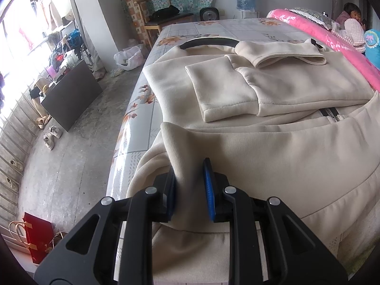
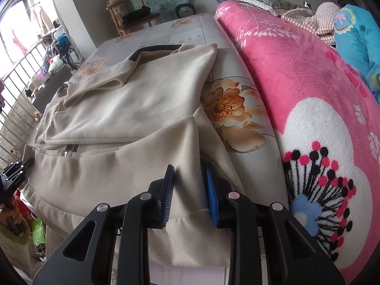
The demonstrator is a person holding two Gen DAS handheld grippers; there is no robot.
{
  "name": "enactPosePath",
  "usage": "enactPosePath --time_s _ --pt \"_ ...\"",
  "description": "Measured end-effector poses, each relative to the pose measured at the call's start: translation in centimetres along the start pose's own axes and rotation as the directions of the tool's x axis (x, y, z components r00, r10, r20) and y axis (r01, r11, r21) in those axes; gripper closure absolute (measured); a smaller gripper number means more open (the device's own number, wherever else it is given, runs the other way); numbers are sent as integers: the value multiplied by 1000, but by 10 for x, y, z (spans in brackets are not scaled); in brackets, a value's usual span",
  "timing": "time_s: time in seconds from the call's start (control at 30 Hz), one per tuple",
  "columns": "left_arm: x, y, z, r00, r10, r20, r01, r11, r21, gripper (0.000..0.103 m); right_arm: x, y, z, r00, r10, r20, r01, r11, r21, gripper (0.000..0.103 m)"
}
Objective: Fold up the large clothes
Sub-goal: 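Grasp the hem edge with the right tool while the left tool holds it lifted, then fold the held hem over the jacket toward the collar and release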
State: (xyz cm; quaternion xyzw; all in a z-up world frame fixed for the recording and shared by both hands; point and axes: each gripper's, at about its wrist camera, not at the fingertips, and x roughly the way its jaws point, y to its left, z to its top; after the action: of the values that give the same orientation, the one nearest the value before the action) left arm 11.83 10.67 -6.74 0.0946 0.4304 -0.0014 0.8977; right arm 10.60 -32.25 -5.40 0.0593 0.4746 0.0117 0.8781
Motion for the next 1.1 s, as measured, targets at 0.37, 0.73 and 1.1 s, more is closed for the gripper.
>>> enactPosePath --time_s 0.37,0.73,1.1 --pt "0 0 -1 1000 2 5 -2 1000 -4 83 11 27 1 989 -143 28 145 976 -164 83" --pt "-28 2 -10 996 2 92 -4 1000 21 97 -33 30 -7 983 -132 126 149 980 -133 97" --pt "-125 35 2 943 -101 318 133 988 -82 99 -114 37 4 954 -7 300 43 993 -111 97"
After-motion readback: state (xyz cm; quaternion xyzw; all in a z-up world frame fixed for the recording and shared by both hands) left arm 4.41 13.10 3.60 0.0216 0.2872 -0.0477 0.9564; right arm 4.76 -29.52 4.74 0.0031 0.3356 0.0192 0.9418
